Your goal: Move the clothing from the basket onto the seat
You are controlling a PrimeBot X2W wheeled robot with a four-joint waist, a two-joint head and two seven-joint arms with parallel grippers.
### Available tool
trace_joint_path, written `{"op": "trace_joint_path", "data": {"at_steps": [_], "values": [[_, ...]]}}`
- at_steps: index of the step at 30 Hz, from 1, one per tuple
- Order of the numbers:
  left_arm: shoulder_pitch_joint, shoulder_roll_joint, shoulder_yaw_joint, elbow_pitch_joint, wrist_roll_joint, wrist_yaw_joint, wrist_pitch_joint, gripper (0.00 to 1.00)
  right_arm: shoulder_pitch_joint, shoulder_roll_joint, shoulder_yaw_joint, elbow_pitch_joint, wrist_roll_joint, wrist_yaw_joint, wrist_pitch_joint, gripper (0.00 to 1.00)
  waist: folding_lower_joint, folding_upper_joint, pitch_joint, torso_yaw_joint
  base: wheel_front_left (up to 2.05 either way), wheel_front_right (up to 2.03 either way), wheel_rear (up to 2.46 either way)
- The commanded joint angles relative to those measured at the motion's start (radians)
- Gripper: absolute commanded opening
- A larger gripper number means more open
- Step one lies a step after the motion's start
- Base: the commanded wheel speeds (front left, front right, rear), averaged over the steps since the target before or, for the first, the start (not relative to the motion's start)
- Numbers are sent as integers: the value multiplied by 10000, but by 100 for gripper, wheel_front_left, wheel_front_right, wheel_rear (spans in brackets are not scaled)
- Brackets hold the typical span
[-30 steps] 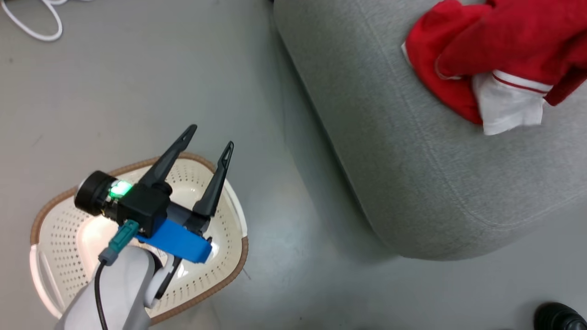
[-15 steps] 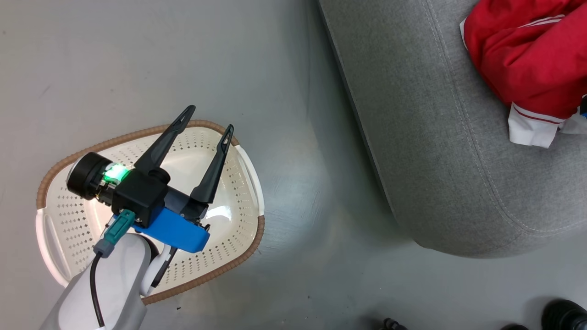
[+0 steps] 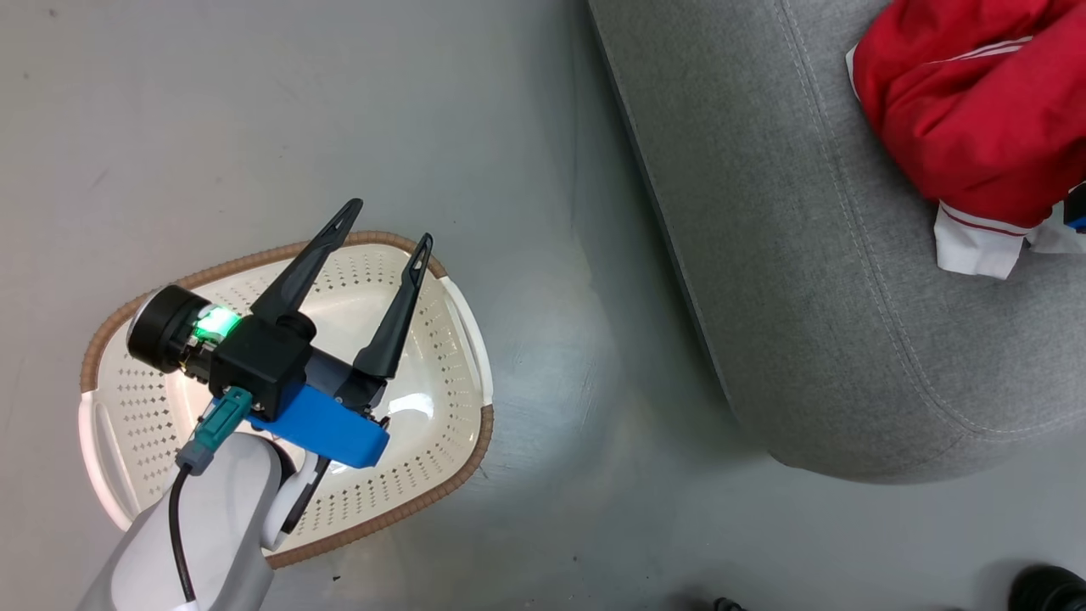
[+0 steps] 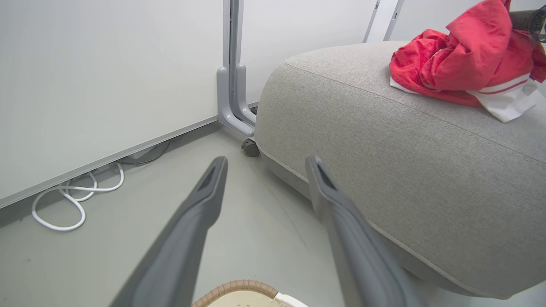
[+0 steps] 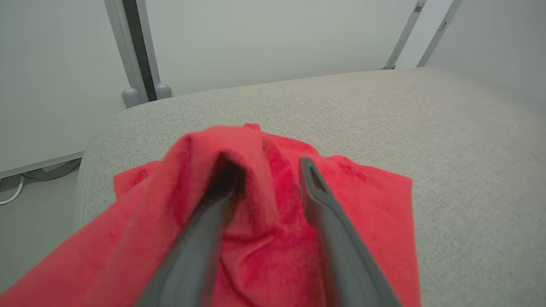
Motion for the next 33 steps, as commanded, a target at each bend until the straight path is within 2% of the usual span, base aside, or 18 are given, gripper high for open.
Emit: {"op": "trace_joint_path", "data": {"at_steps": [1,13,25,33], "values": [[-137,-21,20,32,-46,23,-52,100,152,25,-16,-49,-63,1,-51,100,-1,0,-25,3,0,0,0],[177,-355,192,225,-160,35,-63,100,768,204,447,-395,-104,1,-51,100,-1,0,-778,-65,0,0,0],[913,-1210,561,836,-420,-57,-66,100,1906,185,1402,-925,-1,1,-45,100,-1,0,-2499,82,0,0,0],[1634,-1828,1008,1073,-484,-89,-67,100,2982,163,2135,-1705,123,1,-45,100,-1,0,-3746,490,0,0,0]]}}
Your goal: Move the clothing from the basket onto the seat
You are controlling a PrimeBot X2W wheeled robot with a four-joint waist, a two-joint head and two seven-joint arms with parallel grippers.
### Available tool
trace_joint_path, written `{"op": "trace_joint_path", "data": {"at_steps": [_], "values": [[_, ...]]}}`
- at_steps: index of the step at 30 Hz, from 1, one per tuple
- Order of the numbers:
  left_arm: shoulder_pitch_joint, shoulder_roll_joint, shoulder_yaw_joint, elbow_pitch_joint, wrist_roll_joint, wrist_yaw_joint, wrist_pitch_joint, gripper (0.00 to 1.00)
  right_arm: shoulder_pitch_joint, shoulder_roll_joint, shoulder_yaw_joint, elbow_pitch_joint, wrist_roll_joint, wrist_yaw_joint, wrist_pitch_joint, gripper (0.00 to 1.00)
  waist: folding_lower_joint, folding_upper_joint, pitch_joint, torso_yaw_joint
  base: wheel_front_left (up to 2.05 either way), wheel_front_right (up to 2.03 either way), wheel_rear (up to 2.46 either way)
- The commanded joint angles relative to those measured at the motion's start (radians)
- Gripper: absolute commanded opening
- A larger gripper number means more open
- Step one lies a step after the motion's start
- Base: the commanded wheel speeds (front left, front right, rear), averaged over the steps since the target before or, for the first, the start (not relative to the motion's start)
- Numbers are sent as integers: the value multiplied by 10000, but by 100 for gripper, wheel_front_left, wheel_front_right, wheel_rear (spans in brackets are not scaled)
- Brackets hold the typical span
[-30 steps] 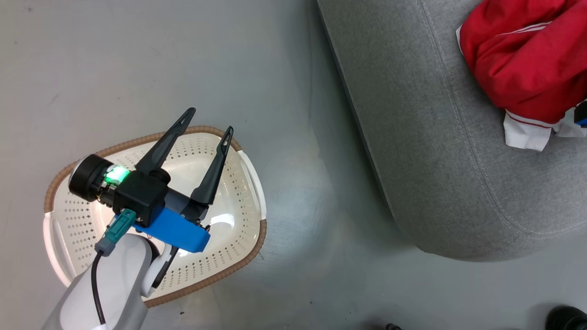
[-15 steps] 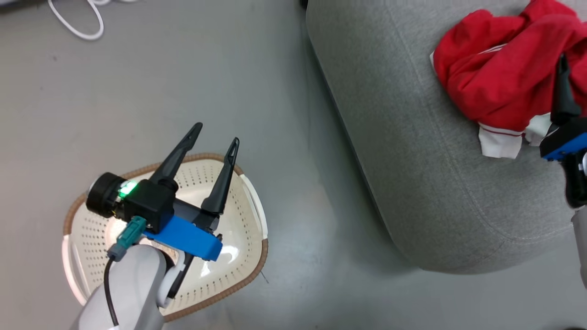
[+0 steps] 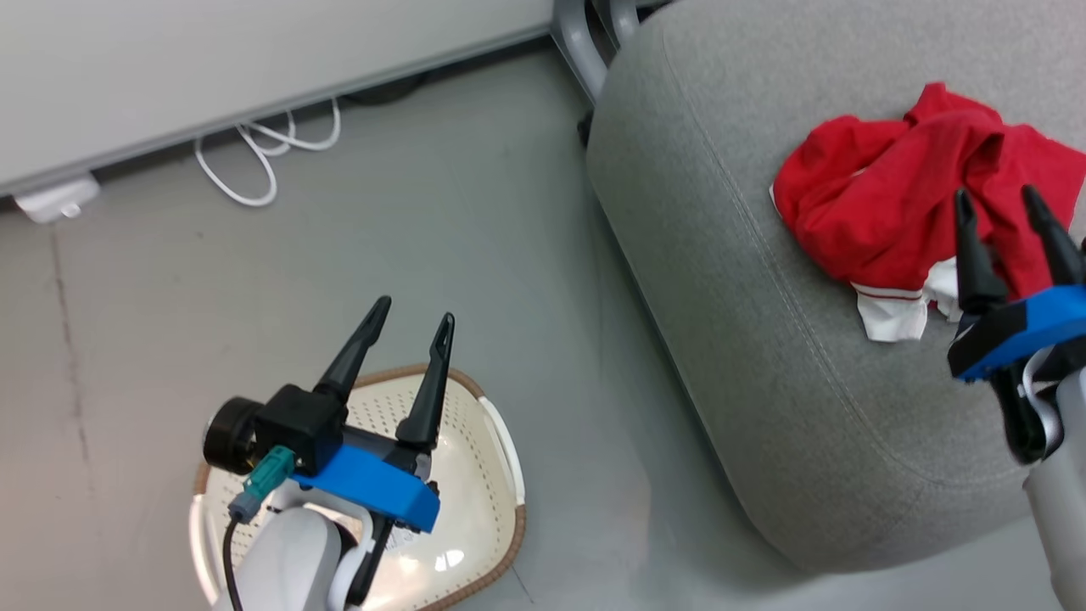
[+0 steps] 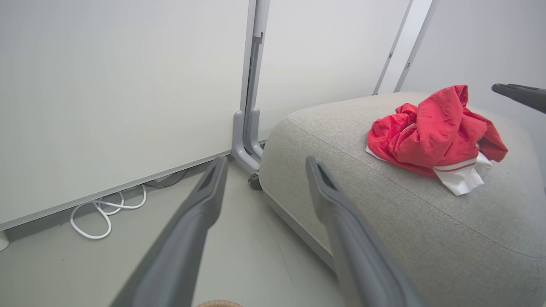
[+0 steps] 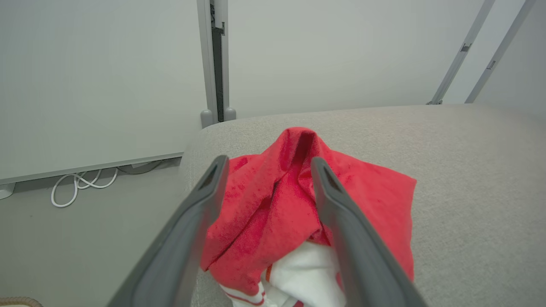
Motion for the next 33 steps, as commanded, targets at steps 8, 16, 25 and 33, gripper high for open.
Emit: {"op": "trace_joint_path", "data": {"at_steps": [8,16,25,33], "values": [[972,-273,545,-10,-87,-77,-48,100,1531,267,396,-1080,-115,1,166,100,1,-1,-1477,913,0,0,0],[1504,-435,1100,-38,114,-79,-50,100,2723,691,203,-2246,-352,1,433,100,1,-1,-1983,1673,0,0,0],[1830,-544,1586,62,228,-78,-50,100,4124,1517,-332,-3709,-805,1,824,100,1,-1,-2376,2697,0,0,0],[2009,-608,2185,232,61,-79,-51,100,5006,2123,-580,-4561,-1087,1,1069,100,1,-1,-2627,3220,0,0,0]]}}
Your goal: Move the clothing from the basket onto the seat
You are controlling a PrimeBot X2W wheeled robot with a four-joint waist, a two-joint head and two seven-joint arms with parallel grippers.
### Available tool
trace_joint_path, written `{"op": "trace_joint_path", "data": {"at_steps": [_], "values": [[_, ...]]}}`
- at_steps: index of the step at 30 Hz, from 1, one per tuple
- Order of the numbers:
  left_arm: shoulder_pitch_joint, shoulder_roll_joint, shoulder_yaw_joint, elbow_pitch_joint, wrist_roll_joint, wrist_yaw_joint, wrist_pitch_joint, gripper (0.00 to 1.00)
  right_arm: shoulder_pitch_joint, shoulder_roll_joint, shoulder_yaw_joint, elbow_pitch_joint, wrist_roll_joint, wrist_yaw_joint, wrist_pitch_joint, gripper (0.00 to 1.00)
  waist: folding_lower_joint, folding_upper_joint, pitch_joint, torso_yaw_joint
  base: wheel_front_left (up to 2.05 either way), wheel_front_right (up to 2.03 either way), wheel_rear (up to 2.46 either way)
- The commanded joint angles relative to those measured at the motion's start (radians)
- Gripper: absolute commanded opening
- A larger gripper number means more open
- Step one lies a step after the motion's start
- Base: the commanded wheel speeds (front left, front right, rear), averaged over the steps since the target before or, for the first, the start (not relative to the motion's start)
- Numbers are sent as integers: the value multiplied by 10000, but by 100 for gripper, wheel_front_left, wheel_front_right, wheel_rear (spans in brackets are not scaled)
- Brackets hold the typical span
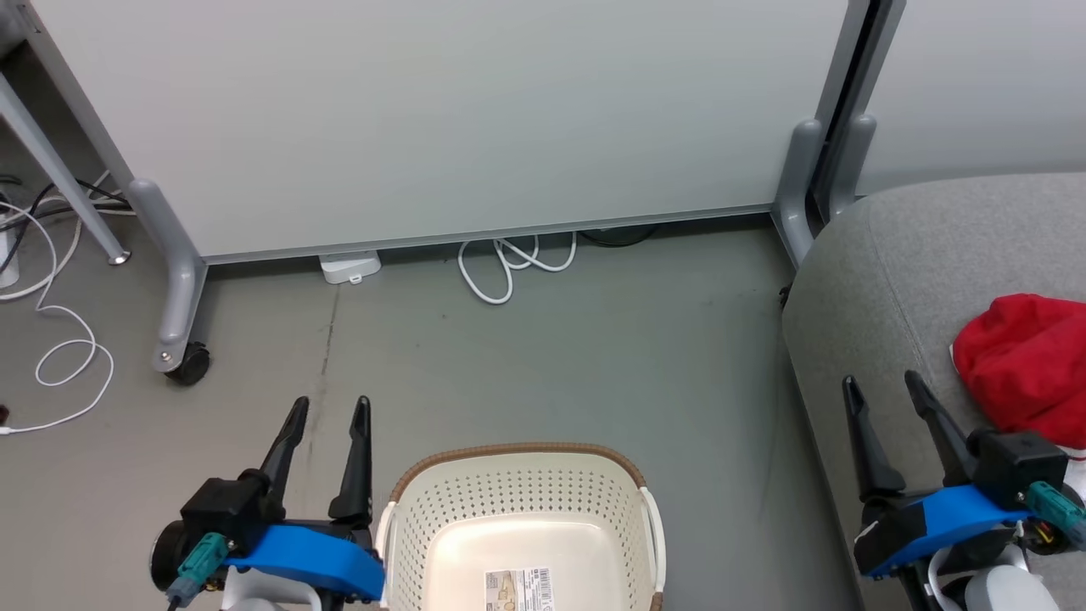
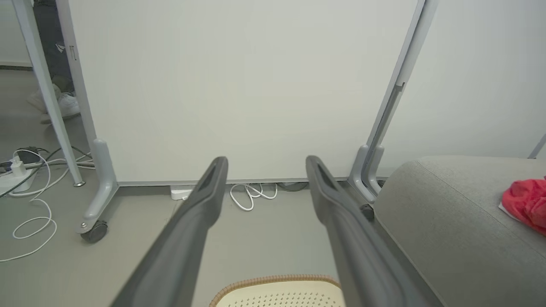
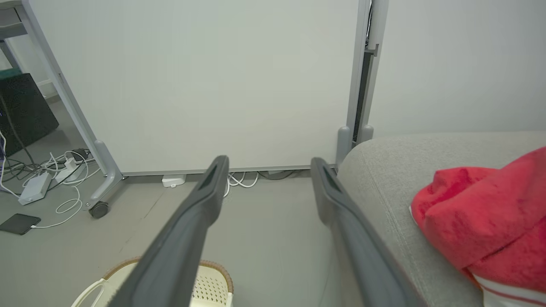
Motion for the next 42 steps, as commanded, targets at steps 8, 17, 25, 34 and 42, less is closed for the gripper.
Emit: {"op": "trace_joint_path", "data": {"at_steps": [8,17,25,34,42], "values": [[150,-94,383,199,56,-46,-51,100,693,294,-147,-587,-231,1,167,100,1,-1,-127,408,0,0,0],[345,-95,623,445,96,-45,-49,100,1066,485,-198,-879,-353,1,327,100,1,-1,-297,568,0,0,0],[335,-93,656,631,8,-45,-49,100,1141,568,-144,-964,-162,1,417,100,1,-1,-359,549,0,0,0],[232,-59,510,758,-56,-45,-51,100,1166,612,-121,-996,-79,1,441,100,1,-1,-378,556,0,0,0],[687,-185,438,1195,-114,-35,55,0,1162,627,-106,-450,-128,0,433,0,2,-1,-380,547,0,0,0]]}}
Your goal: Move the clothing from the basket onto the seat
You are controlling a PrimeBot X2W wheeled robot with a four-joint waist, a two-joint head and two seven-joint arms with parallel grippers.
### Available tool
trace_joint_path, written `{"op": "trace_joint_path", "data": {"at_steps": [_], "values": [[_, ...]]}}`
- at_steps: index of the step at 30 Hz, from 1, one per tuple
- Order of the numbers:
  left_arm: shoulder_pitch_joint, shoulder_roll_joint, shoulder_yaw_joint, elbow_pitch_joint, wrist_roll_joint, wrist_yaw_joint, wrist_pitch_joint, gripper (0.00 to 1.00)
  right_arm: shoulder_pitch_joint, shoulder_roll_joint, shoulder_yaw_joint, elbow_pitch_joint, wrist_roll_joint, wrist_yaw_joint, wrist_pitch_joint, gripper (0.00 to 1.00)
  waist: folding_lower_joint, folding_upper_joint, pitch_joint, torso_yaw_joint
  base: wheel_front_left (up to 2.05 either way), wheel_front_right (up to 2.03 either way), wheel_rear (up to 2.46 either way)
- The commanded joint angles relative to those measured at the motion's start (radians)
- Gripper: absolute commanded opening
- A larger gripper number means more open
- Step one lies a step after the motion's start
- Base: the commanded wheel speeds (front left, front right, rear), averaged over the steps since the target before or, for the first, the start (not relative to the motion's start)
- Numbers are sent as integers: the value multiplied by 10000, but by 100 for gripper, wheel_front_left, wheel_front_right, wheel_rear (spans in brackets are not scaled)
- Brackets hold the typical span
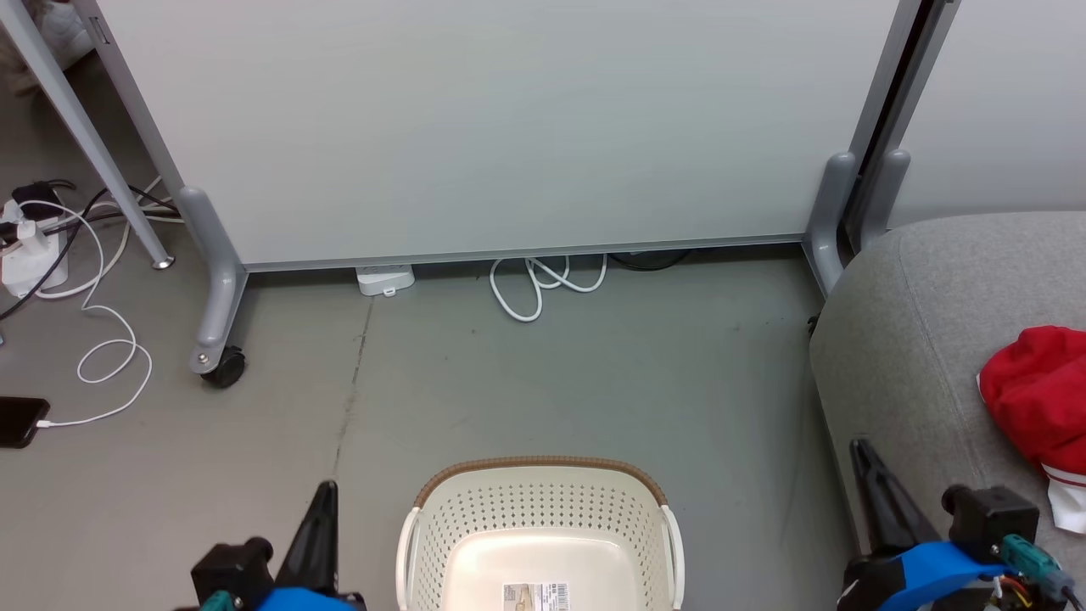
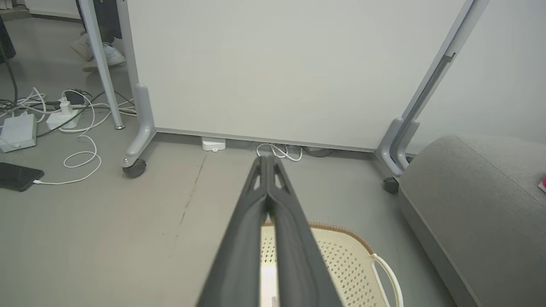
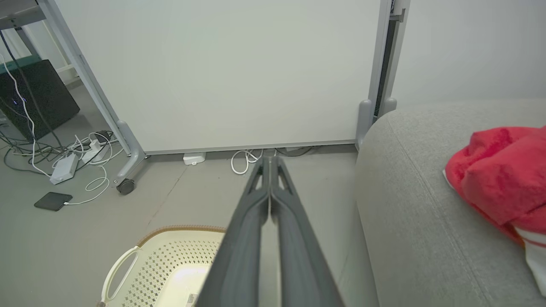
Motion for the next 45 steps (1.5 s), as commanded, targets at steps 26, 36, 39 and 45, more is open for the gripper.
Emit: {"op": "trace_joint_path", "data": {"at_steps": [26,36,39,45], "values": [[-157,-193,757,-592,-3853,82,1130,0,-332,39,-249,242,4357,0,707,0,0,-1,10,-133,0,0,0],[-246,-246,1013,-856,-5170,123,1511,0,-455,50,-323,269,5842,1,943,0,0,-1,14,-188,0,0,0],[-275,-258,1087,-928,-5536,135,1613,0,-498,53,-344,277,6256,1,1004,0,0,-1,16,-205,0,0,0],[-328,-286,1216,-1065,-6236,150,1821,0,-561,59,-389,294,7046,1,1131,0,0,-1,18,-238,0,0,0]]}}
